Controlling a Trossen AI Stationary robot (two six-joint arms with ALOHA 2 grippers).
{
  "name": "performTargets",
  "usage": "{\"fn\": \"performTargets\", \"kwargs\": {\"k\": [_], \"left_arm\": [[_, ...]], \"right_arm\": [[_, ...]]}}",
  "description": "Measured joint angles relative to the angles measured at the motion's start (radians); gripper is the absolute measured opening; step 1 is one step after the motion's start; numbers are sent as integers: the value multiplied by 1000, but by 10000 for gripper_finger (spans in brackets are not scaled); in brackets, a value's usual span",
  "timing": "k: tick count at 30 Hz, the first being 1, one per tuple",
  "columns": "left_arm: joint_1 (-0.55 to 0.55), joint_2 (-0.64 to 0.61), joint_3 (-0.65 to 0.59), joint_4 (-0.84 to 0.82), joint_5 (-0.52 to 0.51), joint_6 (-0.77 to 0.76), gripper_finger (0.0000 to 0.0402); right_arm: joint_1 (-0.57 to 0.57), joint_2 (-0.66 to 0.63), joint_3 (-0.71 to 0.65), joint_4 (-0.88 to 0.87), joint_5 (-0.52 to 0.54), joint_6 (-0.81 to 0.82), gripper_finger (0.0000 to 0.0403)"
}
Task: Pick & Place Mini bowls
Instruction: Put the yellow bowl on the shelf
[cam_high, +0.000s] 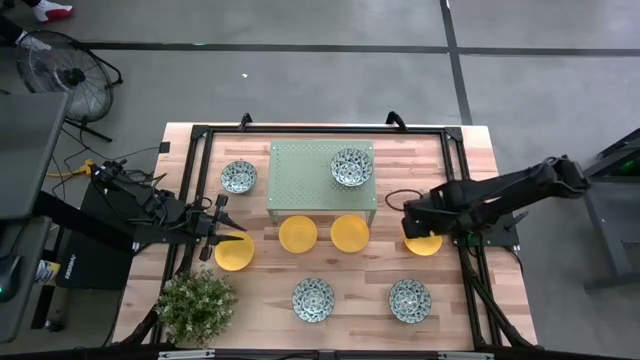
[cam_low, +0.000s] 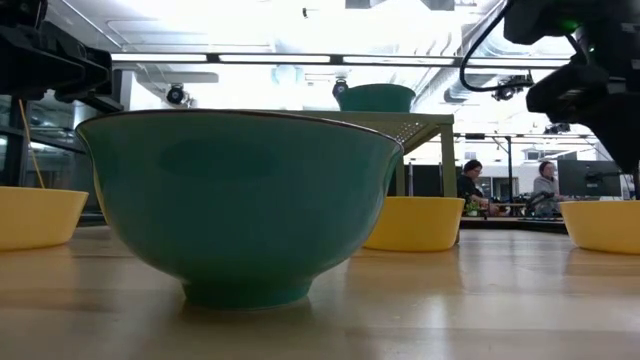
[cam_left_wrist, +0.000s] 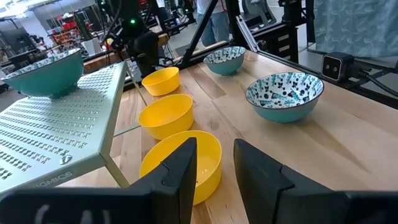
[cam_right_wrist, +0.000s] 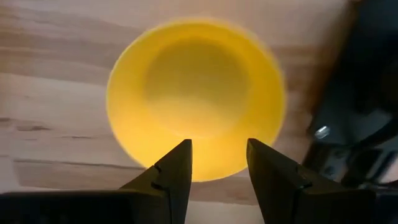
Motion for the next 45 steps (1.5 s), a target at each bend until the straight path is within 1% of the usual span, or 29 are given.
{"fn": "performTargets", "kwargs": {"k": [4, 7, 13, 17, 22, 27, 33, 42, 45], "left_arm": [[0, 0, 0, 0, 0, 0, 104], [0, 0, 0, 0, 0, 0, 104], [0, 0, 0, 0, 0, 0, 104], [0, 0, 0, 0, 0, 0, 104], [0, 0, 0, 0, 0, 0, 104], [0, 0, 0, 0, 0, 0, 104], [0, 0, 0, 0, 0, 0, 104], [0, 0, 0, 0, 0, 0, 104], [0, 0, 0, 0, 0, 0, 104]], "right_arm": [[22, 50, 0, 103, -32, 20, 141], [26, 90, 0, 188, -37, 18, 141], [18, 172, 0, 303, -47, -80, 138], [18, 227, 0, 314, -86, -126, 138], [18, 268, 0, 317, -93, -142, 138], [18, 274, 0, 346, -93, -185, 137], [18, 274, 0, 333, -92, -255, 137], [18, 274, 0, 304, -58, -357, 137], [18, 274, 0, 293, -45, -380, 130]]}}
